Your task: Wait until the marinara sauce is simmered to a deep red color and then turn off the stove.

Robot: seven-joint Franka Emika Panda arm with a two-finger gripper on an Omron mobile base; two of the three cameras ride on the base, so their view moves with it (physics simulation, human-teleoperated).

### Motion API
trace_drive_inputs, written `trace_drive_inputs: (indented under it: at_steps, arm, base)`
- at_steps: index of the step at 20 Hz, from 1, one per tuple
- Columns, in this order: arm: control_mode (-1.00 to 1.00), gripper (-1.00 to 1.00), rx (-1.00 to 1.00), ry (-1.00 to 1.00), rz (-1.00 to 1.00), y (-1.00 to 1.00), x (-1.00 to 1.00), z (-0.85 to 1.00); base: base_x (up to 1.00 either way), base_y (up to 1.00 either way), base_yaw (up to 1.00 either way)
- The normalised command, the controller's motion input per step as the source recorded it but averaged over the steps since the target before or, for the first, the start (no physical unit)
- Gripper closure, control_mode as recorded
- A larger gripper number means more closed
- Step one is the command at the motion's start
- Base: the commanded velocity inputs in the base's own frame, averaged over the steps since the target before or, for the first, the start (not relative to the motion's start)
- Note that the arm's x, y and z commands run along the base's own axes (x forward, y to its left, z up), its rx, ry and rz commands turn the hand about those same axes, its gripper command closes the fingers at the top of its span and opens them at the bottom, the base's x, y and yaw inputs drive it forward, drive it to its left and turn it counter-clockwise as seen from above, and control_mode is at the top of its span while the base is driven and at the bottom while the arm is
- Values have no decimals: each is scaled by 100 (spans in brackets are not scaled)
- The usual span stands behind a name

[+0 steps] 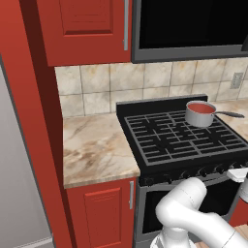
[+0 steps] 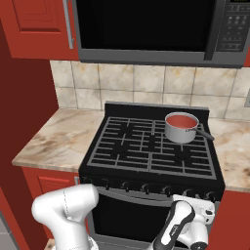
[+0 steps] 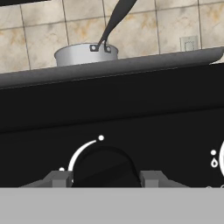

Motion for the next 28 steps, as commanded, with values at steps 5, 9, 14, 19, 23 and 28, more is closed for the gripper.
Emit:
trace_drive_inputs:
  at_steps: [5, 9, 14, 19, 23, 28]
  arm:
    - [-100, 100, 0, 0, 0, 0, 0, 0]
    - [-100, 100, 0, 0, 0, 0, 0, 0]
    - [-100, 100, 0, 0, 0, 0, 0, 0]
    - [-100, 100, 0, 0, 0, 0, 0, 0]
    - [-100, 100, 0, 0, 0, 0, 0, 0]
    - [-100, 100, 0, 0, 0, 0, 0, 0]
  base:
    - [0, 0, 0]
    - [0, 0, 0]
    - [0, 0, 0]
    - [0, 0, 0]
    - [0, 0, 0]
    - [0, 0, 0]
